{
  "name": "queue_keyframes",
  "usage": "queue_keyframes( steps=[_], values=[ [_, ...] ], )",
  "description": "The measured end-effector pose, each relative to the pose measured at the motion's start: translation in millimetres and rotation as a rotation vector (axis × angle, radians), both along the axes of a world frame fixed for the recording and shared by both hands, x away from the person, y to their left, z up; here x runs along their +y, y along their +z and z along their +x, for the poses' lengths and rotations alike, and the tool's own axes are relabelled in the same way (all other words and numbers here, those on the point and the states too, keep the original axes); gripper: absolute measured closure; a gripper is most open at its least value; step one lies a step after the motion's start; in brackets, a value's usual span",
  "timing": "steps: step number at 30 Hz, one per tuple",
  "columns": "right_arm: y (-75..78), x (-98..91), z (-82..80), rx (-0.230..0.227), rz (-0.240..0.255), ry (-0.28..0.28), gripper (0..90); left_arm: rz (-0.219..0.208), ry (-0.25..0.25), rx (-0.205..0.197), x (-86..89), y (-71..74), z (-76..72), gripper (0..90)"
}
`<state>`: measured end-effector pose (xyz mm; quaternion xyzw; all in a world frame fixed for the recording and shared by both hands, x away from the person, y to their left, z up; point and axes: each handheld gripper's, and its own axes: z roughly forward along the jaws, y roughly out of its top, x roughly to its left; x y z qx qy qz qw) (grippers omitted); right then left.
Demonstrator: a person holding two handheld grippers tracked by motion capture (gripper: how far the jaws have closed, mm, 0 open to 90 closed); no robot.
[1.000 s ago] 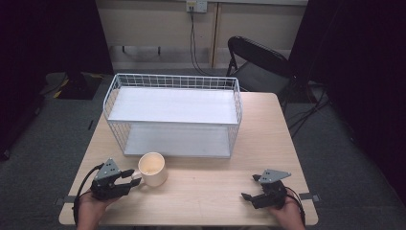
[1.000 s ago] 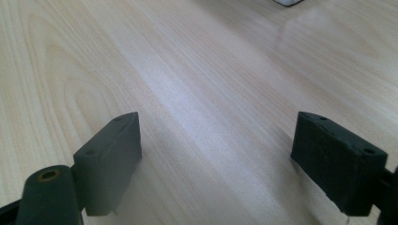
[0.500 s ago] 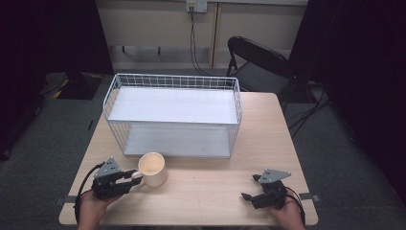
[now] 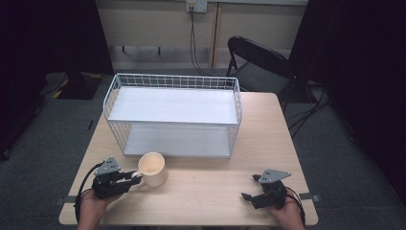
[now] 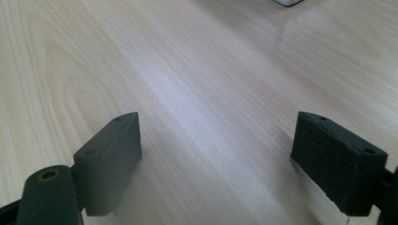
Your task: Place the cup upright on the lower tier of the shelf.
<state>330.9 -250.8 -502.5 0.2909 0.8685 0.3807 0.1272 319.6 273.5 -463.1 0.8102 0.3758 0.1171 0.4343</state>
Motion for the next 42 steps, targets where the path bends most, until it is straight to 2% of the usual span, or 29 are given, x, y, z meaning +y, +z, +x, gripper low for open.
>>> queue_keyframes(
  steps=[8,17,23,27,42],
  values=[
    [0.0,0.0,0.0,0.0,0.0,0.0,15.5,0.0,-0.003,0.004,-0.2,0.4,-0.1,74.9],
    [0.0,0.0,0.0,0.0,0.0,0.0,15.5,0.031,-0.033,-0.013,-3.3,1.5,-0.6,76.9],
    [0.0,0.0,0.0,0.0,0.0,0.0,15.5,0.029,-0.013,-0.015,-3.8,4.0,-0.6,79.4],
    [0.0,0.0,0.0,0.0,0.0,0.0,15.5,0.043,0.0,-0.036,-2.8,6.0,-1.6,79.7],
    [0.0,0.0,0.0,0.0,0.0,0.0,15.5,0.022,0.073,-0.06,4.5,11.4,-4.0,80.0]
  ],
)
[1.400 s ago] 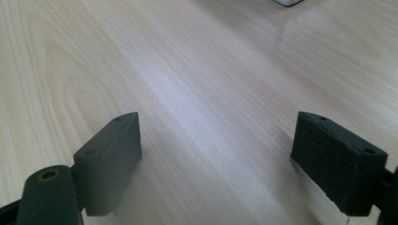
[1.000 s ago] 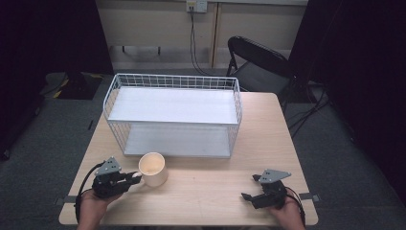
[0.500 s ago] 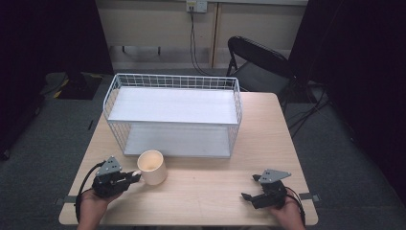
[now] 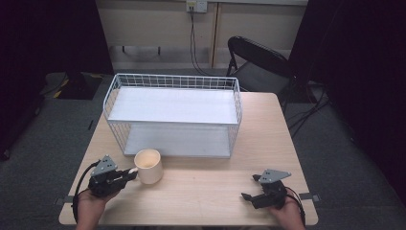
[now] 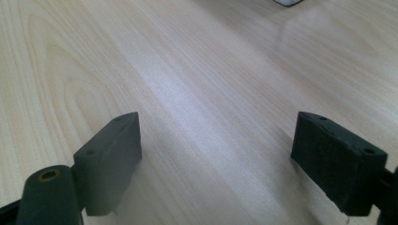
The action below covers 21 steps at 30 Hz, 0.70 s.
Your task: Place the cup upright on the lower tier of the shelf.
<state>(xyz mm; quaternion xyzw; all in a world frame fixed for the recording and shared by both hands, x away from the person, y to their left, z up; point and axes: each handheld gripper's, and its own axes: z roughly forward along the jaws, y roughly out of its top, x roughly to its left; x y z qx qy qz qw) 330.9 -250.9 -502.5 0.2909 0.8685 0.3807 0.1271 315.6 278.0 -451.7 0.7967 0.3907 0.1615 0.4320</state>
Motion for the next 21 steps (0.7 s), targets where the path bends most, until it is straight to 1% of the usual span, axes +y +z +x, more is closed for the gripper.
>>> queue_keyframes(
  steps=[1,2,4,8,13,18,21],
  values=[
    [0.0,0.0,0.0,0.0,0.0,0.0,15.5,-0.004,0.002,0.004,0.5,0.3,0.0,80.1],
    [0.0,0.0,0.0,0.0,0.0,0.0,15.5,-0.001,0.01,-0.002,1.3,0.8,-0.6,80.1],
    [0.0,0.0,0.0,0.0,0.0,0.0,15.5,-0.005,0.012,0.001,1.8,1.2,-0.6,80.1],
    [0.0,0.0,0.0,0.0,0.0,0.0,15.5,-0.011,0.031,-0.001,3.3,2.6,-1.3,80.2],
    [0.0,0.0,0.0,0.0,0.0,0.0,15.5,-0.017,0.041,-0.005,2.8,4.0,-1.7,80.2],
    [0.0,0.0,0.0,0.0,0.0,0.0,15.5,-0.01,0.046,-0.021,2.5,7.1,-2.1,80.3],
    [0.0,0.0,0.0,0.0,0.0,0.0,15.5,-0.011,0.051,-0.02,2.3,8.1,-2.3,80.3]
  ],
)
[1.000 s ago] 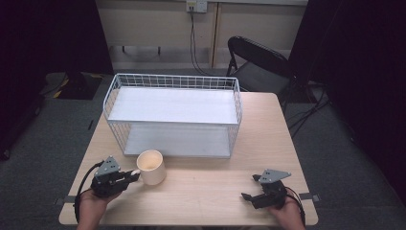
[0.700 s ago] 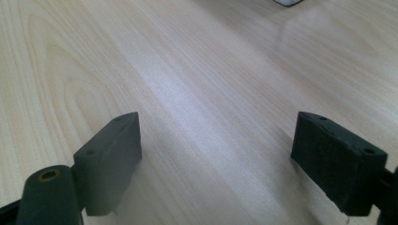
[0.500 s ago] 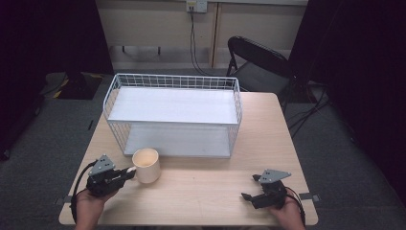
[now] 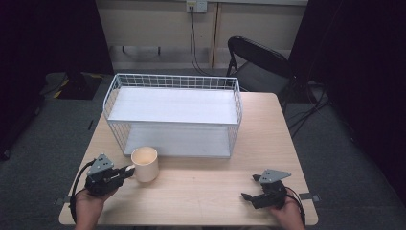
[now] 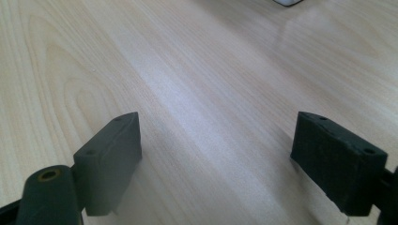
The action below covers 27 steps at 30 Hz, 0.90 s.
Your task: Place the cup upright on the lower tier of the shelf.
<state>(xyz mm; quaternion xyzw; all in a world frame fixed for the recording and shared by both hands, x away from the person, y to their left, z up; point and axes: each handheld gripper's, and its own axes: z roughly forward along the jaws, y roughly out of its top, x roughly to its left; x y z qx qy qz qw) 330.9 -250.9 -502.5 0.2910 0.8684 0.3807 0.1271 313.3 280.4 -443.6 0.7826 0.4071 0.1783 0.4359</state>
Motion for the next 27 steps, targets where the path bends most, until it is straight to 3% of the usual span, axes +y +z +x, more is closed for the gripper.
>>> queue_keyframes(
  steps=[27],
  values=[
    [0.0,0.0,0.0,0.0,0.0,0.0,15.5,0.007,-0.003,-0.005,-9.3,14.0,1.0,80.4]
  ],
)
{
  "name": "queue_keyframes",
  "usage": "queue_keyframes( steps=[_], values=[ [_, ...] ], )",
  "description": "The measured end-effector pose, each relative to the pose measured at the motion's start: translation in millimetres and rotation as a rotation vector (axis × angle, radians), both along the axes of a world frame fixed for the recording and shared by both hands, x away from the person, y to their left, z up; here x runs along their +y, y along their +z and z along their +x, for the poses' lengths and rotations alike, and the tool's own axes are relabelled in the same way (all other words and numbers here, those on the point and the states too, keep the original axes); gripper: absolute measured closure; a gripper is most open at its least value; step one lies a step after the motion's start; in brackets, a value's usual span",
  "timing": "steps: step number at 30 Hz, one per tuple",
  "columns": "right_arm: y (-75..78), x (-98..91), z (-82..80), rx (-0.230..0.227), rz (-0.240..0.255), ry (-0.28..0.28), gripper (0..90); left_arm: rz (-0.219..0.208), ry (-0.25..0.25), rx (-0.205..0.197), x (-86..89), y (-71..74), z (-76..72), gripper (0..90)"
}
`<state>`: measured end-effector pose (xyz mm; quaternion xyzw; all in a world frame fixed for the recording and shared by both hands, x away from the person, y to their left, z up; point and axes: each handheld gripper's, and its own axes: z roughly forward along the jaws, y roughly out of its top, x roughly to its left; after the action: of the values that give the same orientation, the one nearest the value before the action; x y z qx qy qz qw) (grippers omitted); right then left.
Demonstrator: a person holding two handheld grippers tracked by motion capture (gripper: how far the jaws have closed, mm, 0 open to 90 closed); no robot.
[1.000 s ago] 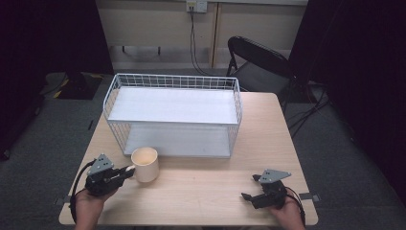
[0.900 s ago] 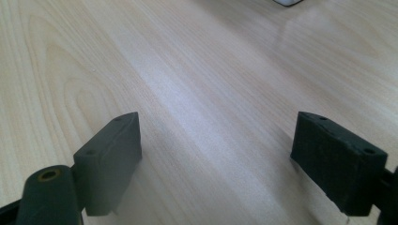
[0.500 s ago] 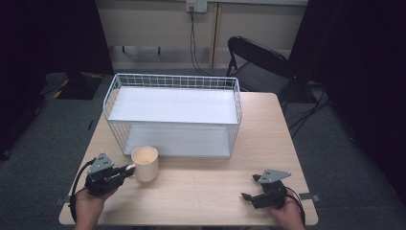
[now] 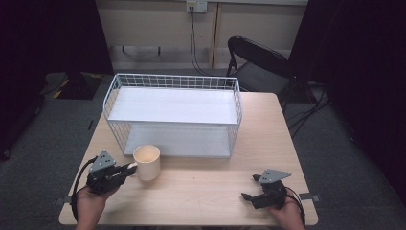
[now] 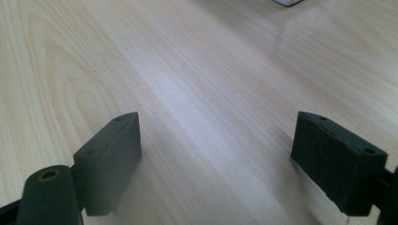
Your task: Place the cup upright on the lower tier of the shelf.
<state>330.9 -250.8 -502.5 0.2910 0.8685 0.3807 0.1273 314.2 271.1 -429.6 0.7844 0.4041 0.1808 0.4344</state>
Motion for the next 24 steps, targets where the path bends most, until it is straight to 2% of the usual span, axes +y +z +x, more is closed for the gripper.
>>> queue_keyframes(
  steps=[13,24],
  values=[
    [0.0,0.0,0.0,0.0,0.0,0.0,15.5,-0.006,0.033,-0.004,1.2,5.4,2.9,80.4],
    [0.0,0.0,0.0,0.0,0.0,0.0,15.5,-0.014,0.048,-0.021,-7.0,12.8,12.2,80.4]
  ],
)
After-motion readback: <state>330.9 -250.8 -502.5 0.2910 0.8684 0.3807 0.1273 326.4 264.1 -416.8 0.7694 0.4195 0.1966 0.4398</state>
